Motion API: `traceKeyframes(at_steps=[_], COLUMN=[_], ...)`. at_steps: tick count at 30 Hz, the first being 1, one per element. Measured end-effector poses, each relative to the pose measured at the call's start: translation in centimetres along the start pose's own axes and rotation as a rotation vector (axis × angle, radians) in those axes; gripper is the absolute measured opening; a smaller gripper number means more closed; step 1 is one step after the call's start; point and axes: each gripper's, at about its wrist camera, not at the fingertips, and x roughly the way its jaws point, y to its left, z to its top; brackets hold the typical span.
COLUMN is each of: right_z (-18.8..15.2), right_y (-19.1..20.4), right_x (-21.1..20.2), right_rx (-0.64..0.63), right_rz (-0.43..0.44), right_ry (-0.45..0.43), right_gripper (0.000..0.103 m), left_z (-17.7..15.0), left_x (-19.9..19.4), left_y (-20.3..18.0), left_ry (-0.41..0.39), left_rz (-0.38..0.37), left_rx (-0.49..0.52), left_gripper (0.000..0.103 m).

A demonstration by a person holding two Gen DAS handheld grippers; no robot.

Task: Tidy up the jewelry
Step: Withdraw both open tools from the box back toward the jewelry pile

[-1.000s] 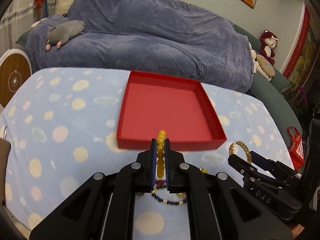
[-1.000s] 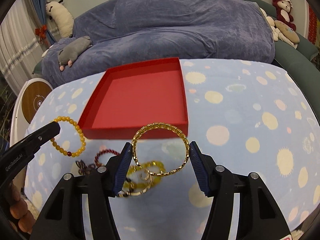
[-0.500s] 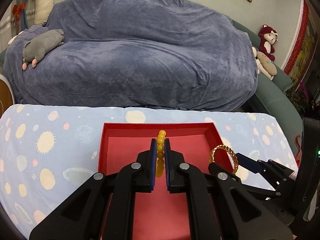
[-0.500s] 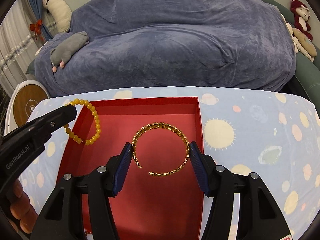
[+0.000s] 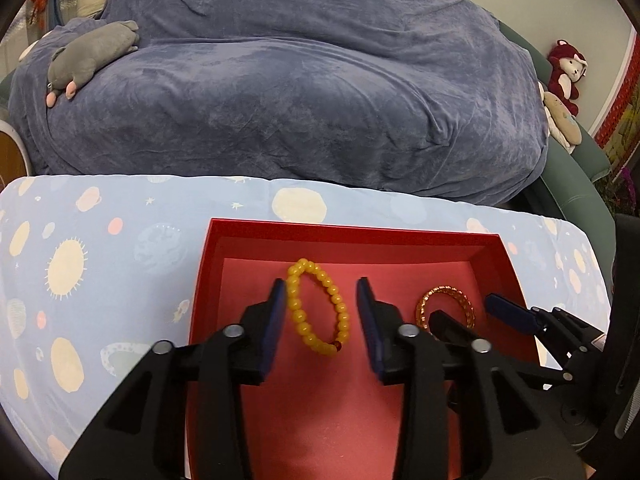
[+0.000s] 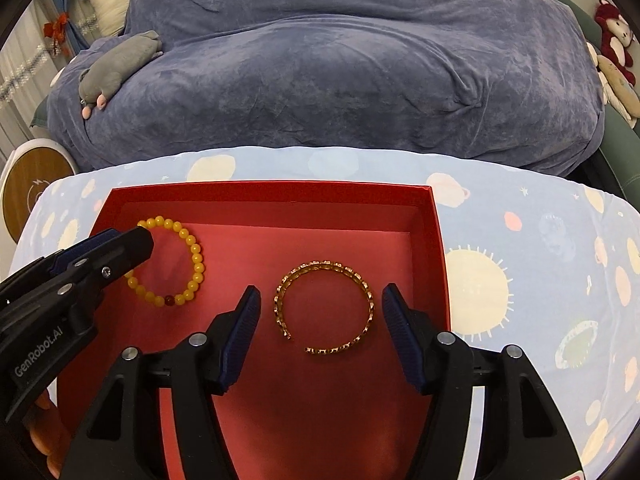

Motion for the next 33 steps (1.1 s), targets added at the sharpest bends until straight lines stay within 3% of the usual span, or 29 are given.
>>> traceKeyframes(at_steps=[2,12,19,24,33], right_z=[-0.3,-2.2,-2.4,-2.5,-5.5], right_y=[-0.1,-0.7,-0.3,-0.5,-0.5], right_x=[-0.1,-1.1,-1.4,-2.1,-9.6], right_rx=[0.006,0.033,-0.041,-0.056,-0.061], right_rz=[0.005,0.004,-0.032,-0.049,-0.040], right_ry=[-0.011,-0.020,-0.029,-0.051,-0.113], right_gripper=[0.068,0.069,0.068,0.068,0.069], left_z=[-0.4,-3.3,-5.2,-6.1,-6.2], left_x=[-0.3,-1.5,-2.4,-2.8,-9.2], left_y=[0.2,0.5,0.9,-0.2,0.1], left_ry=[-0.008,0.020,0.029,0.024,-0.064], left_rz=[0.006,-0.003,-0.011,0.016,0.005], left_rx=[-0.005,0.001,-0.038,0.021,0.000], left_gripper=[0.048,0.048,0.048,0.048,0.049])
